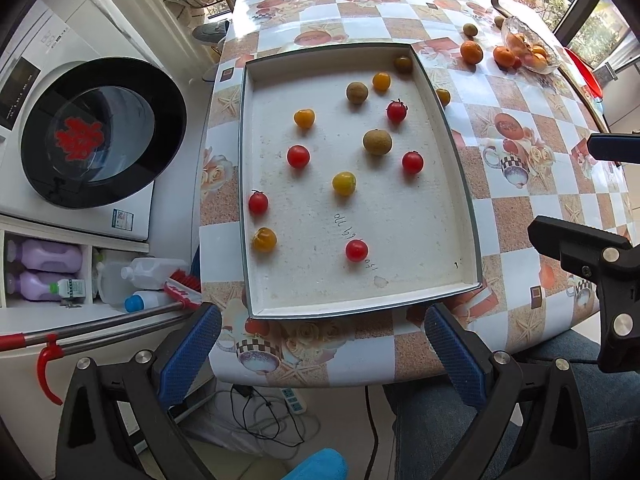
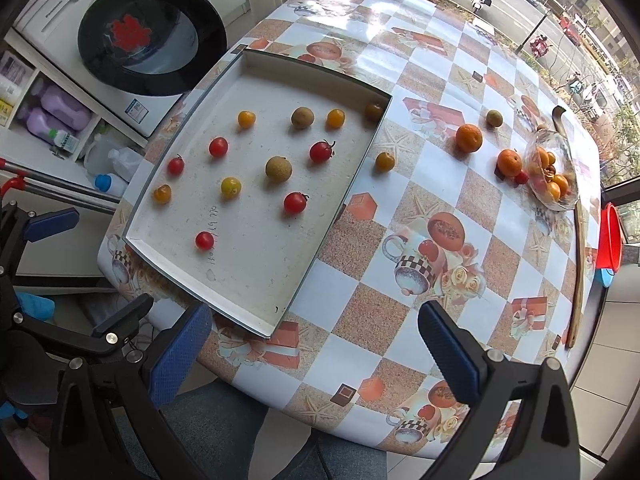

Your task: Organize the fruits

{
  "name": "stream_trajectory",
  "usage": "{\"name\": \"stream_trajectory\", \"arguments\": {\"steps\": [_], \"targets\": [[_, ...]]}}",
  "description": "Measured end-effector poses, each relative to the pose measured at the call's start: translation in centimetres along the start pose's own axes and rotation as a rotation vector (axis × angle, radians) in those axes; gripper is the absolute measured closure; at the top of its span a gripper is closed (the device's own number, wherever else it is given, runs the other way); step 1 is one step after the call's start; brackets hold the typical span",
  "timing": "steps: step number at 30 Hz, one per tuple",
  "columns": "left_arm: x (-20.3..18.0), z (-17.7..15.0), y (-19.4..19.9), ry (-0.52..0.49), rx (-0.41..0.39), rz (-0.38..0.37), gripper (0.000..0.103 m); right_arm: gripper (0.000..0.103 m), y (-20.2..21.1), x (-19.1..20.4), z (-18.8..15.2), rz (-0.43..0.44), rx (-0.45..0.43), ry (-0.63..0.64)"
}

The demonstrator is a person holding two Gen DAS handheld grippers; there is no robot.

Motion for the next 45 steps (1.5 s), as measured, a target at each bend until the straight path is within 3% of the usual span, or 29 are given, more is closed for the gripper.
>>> {"name": "stream_trajectory", "arguments": {"steps": [45], "targets": [[0.19,0.64,0.41,-0.028,-0.039,0.011,0.001,0.0,0.3,0.47,0.06,-0.019,-0.019,-0.025]]}}
Point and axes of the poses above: each gripper's, at about its wrist camera, not at the fingertips, and y roughly against the way its jaws point, x to its left, z to its top, the point moved 5 cm from there along -y, roughly the way its jaws point, and after that the axes turned 12 degrees about z, right-handed, at the moved point
